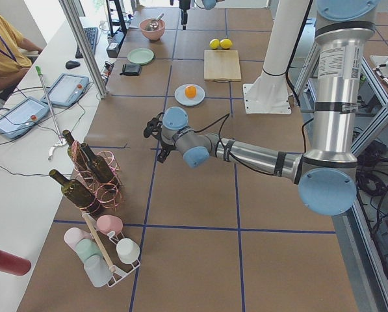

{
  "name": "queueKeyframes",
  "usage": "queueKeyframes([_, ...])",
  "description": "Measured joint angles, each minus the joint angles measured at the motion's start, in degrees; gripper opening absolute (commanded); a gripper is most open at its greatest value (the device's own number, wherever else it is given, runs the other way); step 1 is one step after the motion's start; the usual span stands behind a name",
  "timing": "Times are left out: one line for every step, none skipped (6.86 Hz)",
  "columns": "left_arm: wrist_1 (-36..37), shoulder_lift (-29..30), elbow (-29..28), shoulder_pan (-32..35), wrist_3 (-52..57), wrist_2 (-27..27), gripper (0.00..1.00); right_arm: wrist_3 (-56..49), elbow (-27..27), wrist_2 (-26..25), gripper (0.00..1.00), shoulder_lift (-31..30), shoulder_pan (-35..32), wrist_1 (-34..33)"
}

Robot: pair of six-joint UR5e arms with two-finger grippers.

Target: Pick orange to plate

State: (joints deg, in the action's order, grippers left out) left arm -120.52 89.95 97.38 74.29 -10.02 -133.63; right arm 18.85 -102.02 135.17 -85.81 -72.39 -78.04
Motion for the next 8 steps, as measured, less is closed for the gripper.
queueKeyframes([6.7, 0.2, -0.6, 5.7, 10.0, 0.1, 0.84, -9.7, 3.3, 0.9, 1.00, -0.1, -4.6, -2.8])
queueKeyframes([11.5, 0.4, -0.8, 10.3, 16.5, 0.6, 0.85, -18.2, 5.5, 1.2, 1.00, -0.1, -8.3, -6.6])
queueKeyframes([15.9, 0.4, -0.6, 13.5, 19.6, 0.7, 1.00, -26.2, 6.6, 1.1, 1.00, 0.0, -11.0, -11.5])
queueKeyframes([21.1, 0.8, -0.2, 15.5, 20.7, 0.7, 1.00, -31.9, 6.9, 1.0, 1.00, 0.1, -12.7, -15.5])
queueKeyframes([26.3, 2.1, 0.2, 17.1, 21.0, 0.7, 1.00, -34.2, 6.9, 0.9, 1.00, 0.3, -13.4, -17.3])
queueKeyframes([31.1, 4.1, 0.4, 17.9, 21.1, 0.7, 1.00, -34.7, 6.9, 0.9, 1.00, 0.3, -13.7, -17.9])
queueKeyframes([34.7, 5.3, 0.3, 18.1, 20.8, 0.7, 1.00, -34.6, 6.8, 1.0, 1.00, 0.4, -13.7, -18.1])
queueKeyframes([38.8, 5.8, 0.9, 18.2, 20.3, 0.6, 1.00, -34.5, 6.9, 1.0, 1.00, 0.6, -13.7, -18.2])
